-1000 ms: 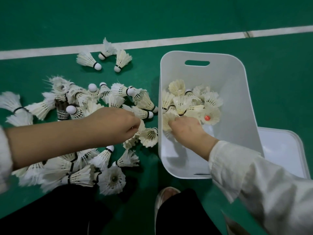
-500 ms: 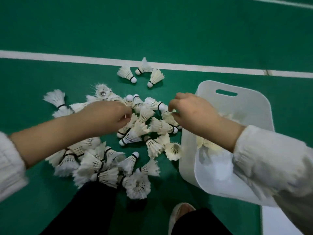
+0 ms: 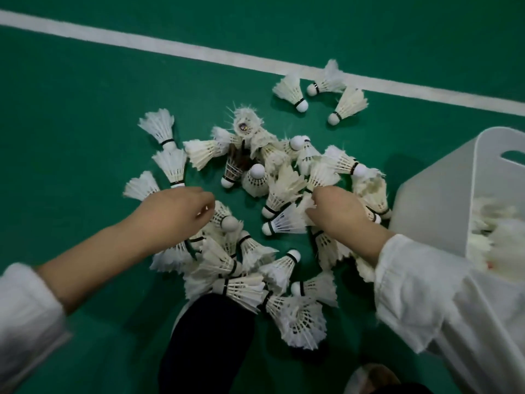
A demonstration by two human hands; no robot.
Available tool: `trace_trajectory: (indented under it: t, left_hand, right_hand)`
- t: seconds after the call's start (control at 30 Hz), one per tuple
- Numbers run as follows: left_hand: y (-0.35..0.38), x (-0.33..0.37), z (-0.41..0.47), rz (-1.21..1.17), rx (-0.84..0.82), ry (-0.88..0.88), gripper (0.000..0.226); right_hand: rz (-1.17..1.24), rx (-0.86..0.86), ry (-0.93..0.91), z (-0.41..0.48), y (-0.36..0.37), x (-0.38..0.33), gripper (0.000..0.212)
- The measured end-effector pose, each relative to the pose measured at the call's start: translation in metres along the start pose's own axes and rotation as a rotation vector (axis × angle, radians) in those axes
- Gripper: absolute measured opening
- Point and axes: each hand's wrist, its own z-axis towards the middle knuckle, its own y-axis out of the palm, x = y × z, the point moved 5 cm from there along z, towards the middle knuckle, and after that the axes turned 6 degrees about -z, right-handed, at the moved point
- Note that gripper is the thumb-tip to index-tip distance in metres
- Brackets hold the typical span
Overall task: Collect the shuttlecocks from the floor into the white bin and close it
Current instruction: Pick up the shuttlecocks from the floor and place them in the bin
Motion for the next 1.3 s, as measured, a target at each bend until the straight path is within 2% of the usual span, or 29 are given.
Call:
trace_trajectory:
  t: [0.1,0.27,0.4,0.47,0.6,0.77,0.83,0.93,1.0,1.17,1.23,1.3]
  left_hand:
    - [0.014,-0.002,0.002,-0.054,0.025,-0.03,0.023]
    - [0.021,-0.008,0.003,-0.19,0.063,-0.124,0.022]
    - [0.026,-0.019,0.005,-0.315,0.127,-0.251,0.039]
    - [0.032,-0.019,0.008,-0.243,0.058,-0.303,0.051]
    - [0.035,-0.011,0.012,-0.109,-0.056,-0.326,0.052]
    - [0.04,-0.013,0.012,-0.124,-0.104,-0.348,0.059]
    - [0.035,-0.012,0.011,-0.304,-0.04,-0.352,0.05]
    - [0.019,-0.009,0.006,-0.733,0.091,-0.32,0.028]
    - [0.008,-0.012,0.0,-0.891,0.152,-0.323,0.024]
    - [-0.029,-0.03,-0.016,-0.785,0.346,-0.38,0.027]
    - [-0.04,-0.043,-0.013,-0.661,0.419,-0.41,0.033]
    - [-0.041,-0.059,-0.003,-0.518,0.425,-0.443,0.038]
  right_hand:
    - [0.103,0.067,0.011,-0.002,0.0,0.0,0.019]
    - [0.298,0.2,-0.005,-0.018,-0.024,-0.01,0.015]
    - [0.445,0.409,-0.13,-0.041,-0.06,-0.027,0.014]
    - [0.457,0.4,-0.194,-0.049,-0.061,-0.038,0.012]
    - [0.322,0.223,-0.263,-0.047,-0.021,-0.058,0.018]
    - [0.272,0.182,-0.205,-0.036,0.006,-0.058,0.018]
    - [0.274,0.189,-0.199,-0.034,0.001,-0.059,0.018]
    - [0.234,0.24,-0.248,-0.033,-0.009,-0.064,0.02]
    - [0.216,0.26,-0.263,-0.031,-0.011,-0.067,0.02]
    - [0.135,0.184,-0.257,-0.026,0.003,-0.075,0.018]
    - [0.122,0.178,-0.254,-0.027,0.008,-0.075,0.017]
    - [0.123,0.18,-0.259,-0.029,0.01,-0.074,0.018]
